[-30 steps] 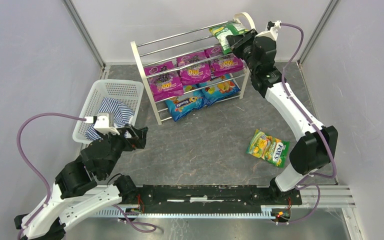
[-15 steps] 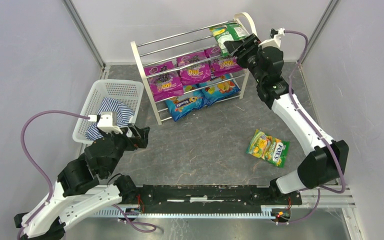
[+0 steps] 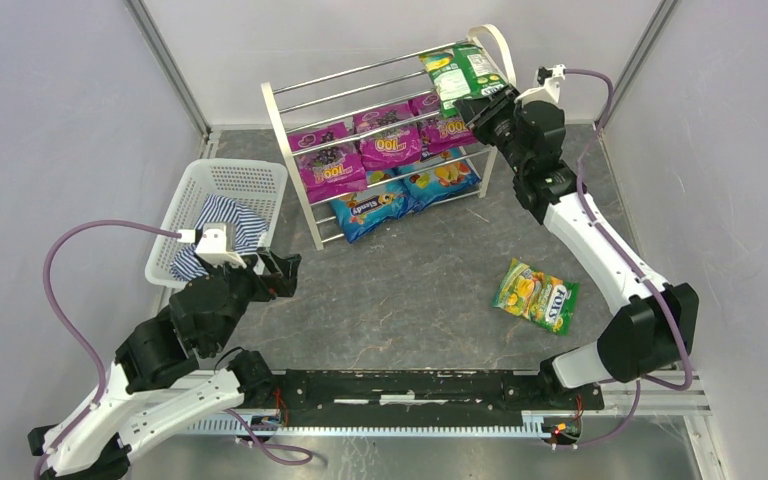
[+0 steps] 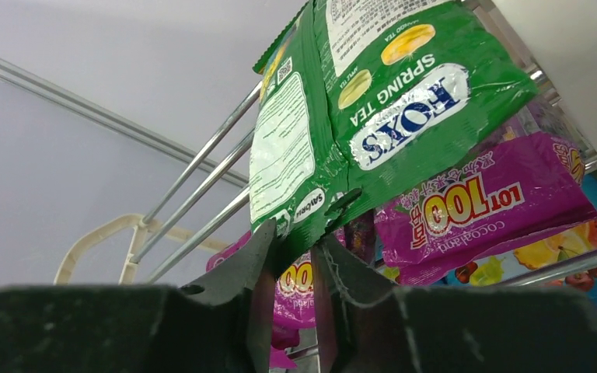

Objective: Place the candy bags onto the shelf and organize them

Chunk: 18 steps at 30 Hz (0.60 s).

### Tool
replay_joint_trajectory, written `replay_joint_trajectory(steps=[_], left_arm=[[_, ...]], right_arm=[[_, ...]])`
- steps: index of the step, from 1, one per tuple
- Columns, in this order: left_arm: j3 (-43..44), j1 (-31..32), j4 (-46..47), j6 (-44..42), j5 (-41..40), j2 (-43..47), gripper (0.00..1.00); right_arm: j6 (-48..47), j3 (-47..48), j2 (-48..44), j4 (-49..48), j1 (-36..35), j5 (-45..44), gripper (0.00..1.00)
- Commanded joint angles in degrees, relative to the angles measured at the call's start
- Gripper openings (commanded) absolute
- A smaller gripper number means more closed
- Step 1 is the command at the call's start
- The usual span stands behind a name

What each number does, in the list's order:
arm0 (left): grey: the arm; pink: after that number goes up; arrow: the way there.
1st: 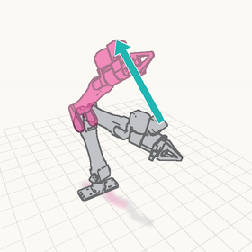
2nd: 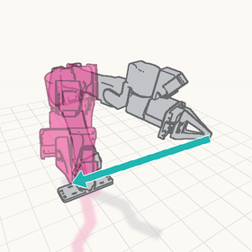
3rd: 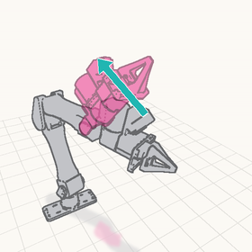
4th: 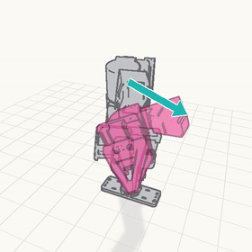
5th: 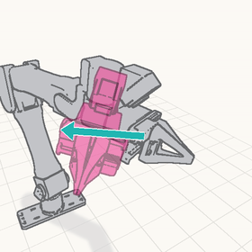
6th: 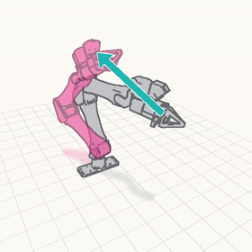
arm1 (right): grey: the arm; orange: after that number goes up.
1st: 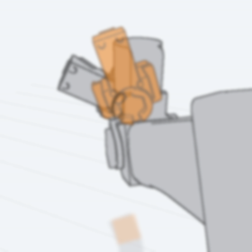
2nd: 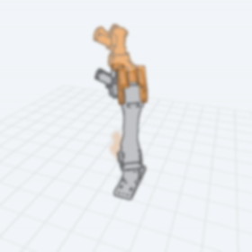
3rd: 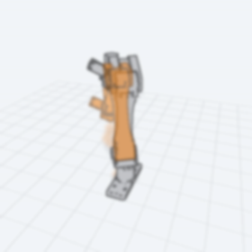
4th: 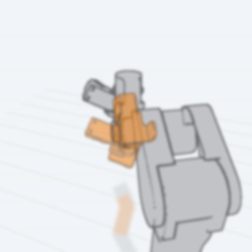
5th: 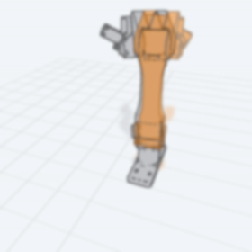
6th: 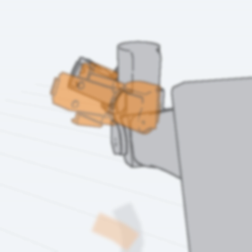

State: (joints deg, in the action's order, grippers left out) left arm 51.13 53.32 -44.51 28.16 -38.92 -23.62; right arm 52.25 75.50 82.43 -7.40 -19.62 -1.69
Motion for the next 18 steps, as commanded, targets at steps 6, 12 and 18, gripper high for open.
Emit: replay_joint_trajectory(steps=[6, 12, 18], left_arm=[[-0.11, -0.06, 1.16, -1.88, -0.41, -0.68, 1.0], [-0.07, -0.06, 1.18, -1.97, -0.13, -0.99, 1.0], [-0.16, -0.06, 1.18, -1.93, -0.1, -0.37, 1.0]], right_arm=[[-1.93, 3.07, 0.99, 0.25, 0.98, -1.24, 0.14], [-1.98, 4.23, 1.15, -0.07, 0.99, 1.03, 0.21], [-1.63, 2.18, -1.45, -1.01, 1.03, 0.75, 0.31]])
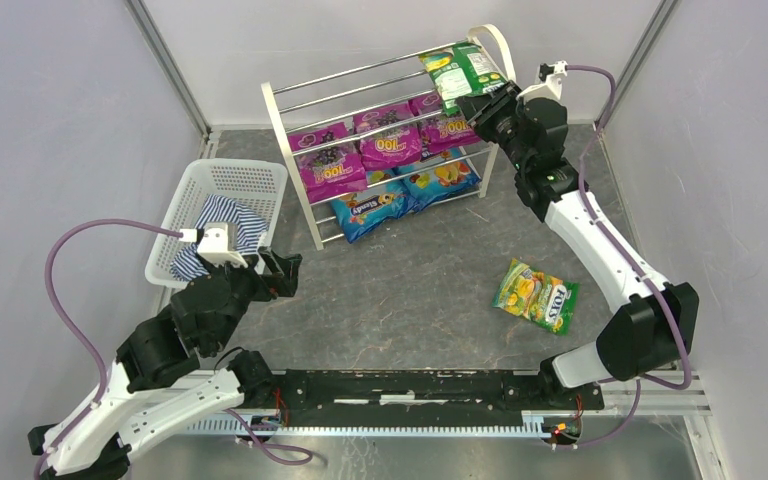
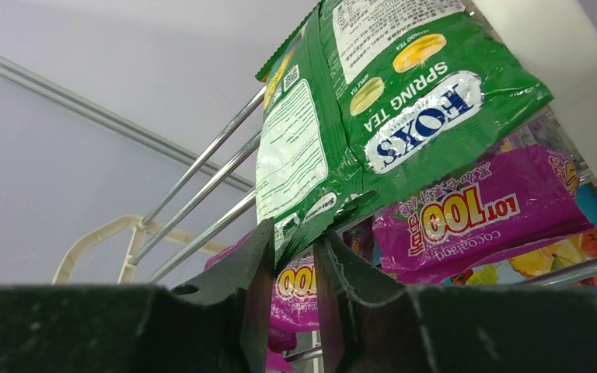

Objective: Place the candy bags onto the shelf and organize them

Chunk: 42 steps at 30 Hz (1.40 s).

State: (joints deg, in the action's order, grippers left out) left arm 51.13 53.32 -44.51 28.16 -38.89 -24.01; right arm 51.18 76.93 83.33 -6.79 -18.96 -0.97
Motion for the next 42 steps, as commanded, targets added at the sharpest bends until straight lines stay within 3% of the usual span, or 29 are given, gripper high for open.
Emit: replay_joint_trajectory(steps=[1, 5, 12, 20, 25, 30, 34, 39, 42], left_arm=[[-0.16, -0.06, 1.17, -1.94, -0.06, 0.09, 1.0], [-0.16, -0.06, 1.23, -1.97, 0.12, 0.08, 1.0], [-0.16, -0.06, 1.25, -1.97, 0.15, 0.45, 1.0], [-0.16, -0.06, 1.25, -1.97, 0.12, 0.54, 1.0], [-0.16, -0.08, 1.26, -1.97, 0.29, 0.54, 1.0], [-0.15, -0.07, 1.23, -2.05, 0.61, 0.67, 1.0], [-0.41, -0.06, 1.93, -2.4, 1.51, 1.35, 1.0], [-0.58, -0.06, 2.73, -3.07, 3.12, 2.07, 1.0], [-0.77, -0.06, 3.4, -3.51, 4.33, 2.38, 1.0]], right_arm=[[-0.64, 0.78, -2.46, -1.45, 0.48, -0.12, 0.32], [-0.71, 1.58, -2.38, -1.17, 0.43, 0.02, 0.3], [-1.41, 5.63, 1.19, 0.04, 0.62, -1.0, 0.15], [-1.55, 7.84, 3.85, 0.77, 0.96, 0.82, 0.14], [-3.7, 3.45, -0.87, 0.84, 1.17, 0.84, 0.28], [-12.37, -4.43, -11.03, 3.38, 1.13, 5.54, 0.55], [-24.28, -13.39, -22.27, 12.72, 1.2, 5.41, 0.79], [-32.93, -30.6, -36.06, 25.85, 1.13, -2.99, 0.94], [-31.88, -39.86, -42.06, 32.25, 1.22, -8.17, 0.98]])
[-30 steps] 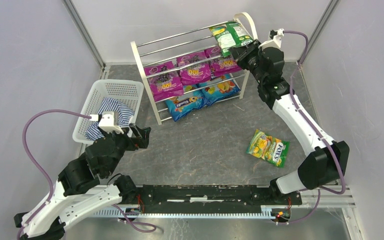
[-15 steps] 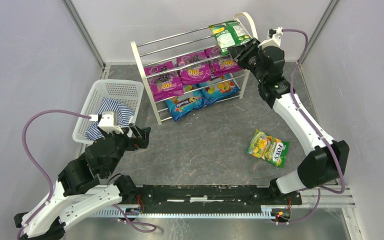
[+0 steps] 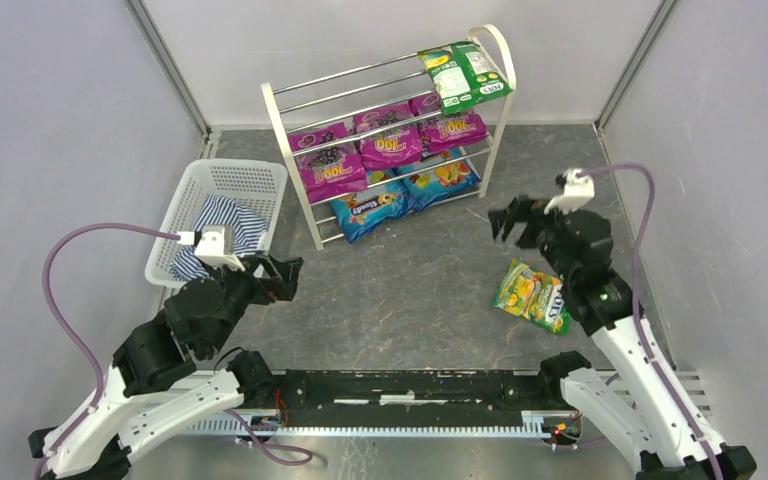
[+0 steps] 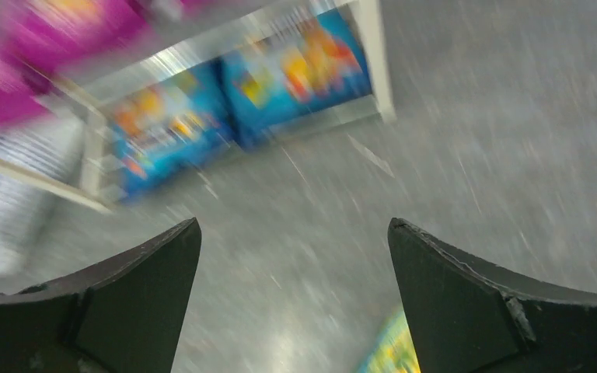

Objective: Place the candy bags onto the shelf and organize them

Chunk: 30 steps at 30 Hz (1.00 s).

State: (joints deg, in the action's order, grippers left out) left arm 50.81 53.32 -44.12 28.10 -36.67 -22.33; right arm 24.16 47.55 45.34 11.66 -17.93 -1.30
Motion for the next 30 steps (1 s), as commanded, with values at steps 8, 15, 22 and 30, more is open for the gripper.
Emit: replay_joint_trajectory(steps=[8, 15, 22, 30], left_arm=[[-0.62, -0.06, 3.78, -4.47, 4.6, 0.9, 1.0], [-0.88, -0.06, 3.96, -4.37, 4.47, 3.86, 1.0], [-1.06, -0.06, 4.03, -4.32, 4.01, 5.12, 1.0], [-1.06, -0.06, 4.29, -4.78, 5.11, 3.48, 1.0]], right_arm=[[6.91, -21.82, -4.74, 15.15, 0.55, -16.47, 0.98], [6.02, -17.79, 7.98, 15.55, 4.91, -15.99, 0.98], [5.11, -20.42, 9.48, 12.55, 5.83, -9.44, 0.98], [5.38, -23.28, 8.88, 8.69, 3.79, -2.92, 0.98]])
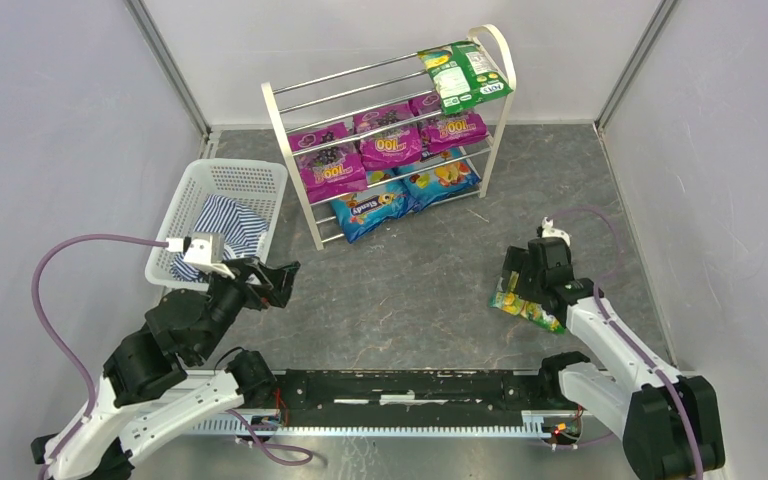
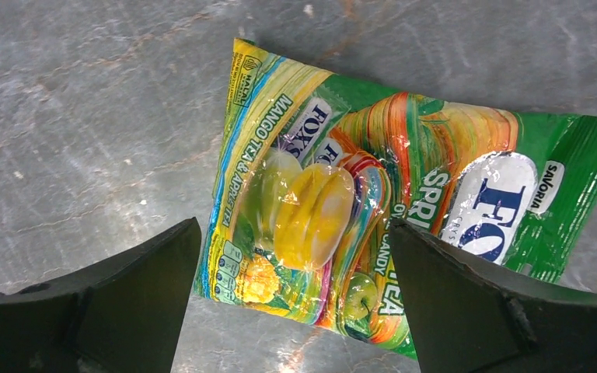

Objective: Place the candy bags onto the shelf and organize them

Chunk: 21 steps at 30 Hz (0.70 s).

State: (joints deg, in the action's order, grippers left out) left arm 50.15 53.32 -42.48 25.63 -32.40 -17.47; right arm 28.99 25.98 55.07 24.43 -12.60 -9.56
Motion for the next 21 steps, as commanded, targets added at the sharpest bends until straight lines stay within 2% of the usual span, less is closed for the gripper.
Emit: replay_joint_trajectory(steps=[1, 6, 13, 16, 18, 21], left_arm=[[-0.4, -0.06, 2.66, -2.33, 0.85, -1.6, 1.0], [-0.32, -0.1, 2.53, -2.16, 0.27, -2.59, 1.0], [0.53, -0.06, 2.09, -1.09, -0.3, -6.06, 1.0], [1.2, -0.06, 1.92, 1.59, 0.44, -8.09, 1.0], [0.5, -0.06, 3.34, 4.09, 3.09, -9.09, 1.0], [-2.4, -0.06, 6.41, 9.25, 7.88, -10.06, 1.0]], right_arm=[[1.13, -2.09, -0.92, -4.9, -2.24, 6.02, 0.98], [5.76, -3.61, 0.55, -9.14, -9.16, 7.82, 0.98], [14.61, -1.58, 7.66, -20.43, -28.16, 8.57, 0.98], [12.84, 4.28, 13.88, -23.97, -37.07, 9.44, 0.98], [9.03, 9.0, 17.55, -22.91, -41.56, 10.85, 0.98], [4.58, 11.19, 18.89, -21.4, -42.96, 10.64, 0.97]])
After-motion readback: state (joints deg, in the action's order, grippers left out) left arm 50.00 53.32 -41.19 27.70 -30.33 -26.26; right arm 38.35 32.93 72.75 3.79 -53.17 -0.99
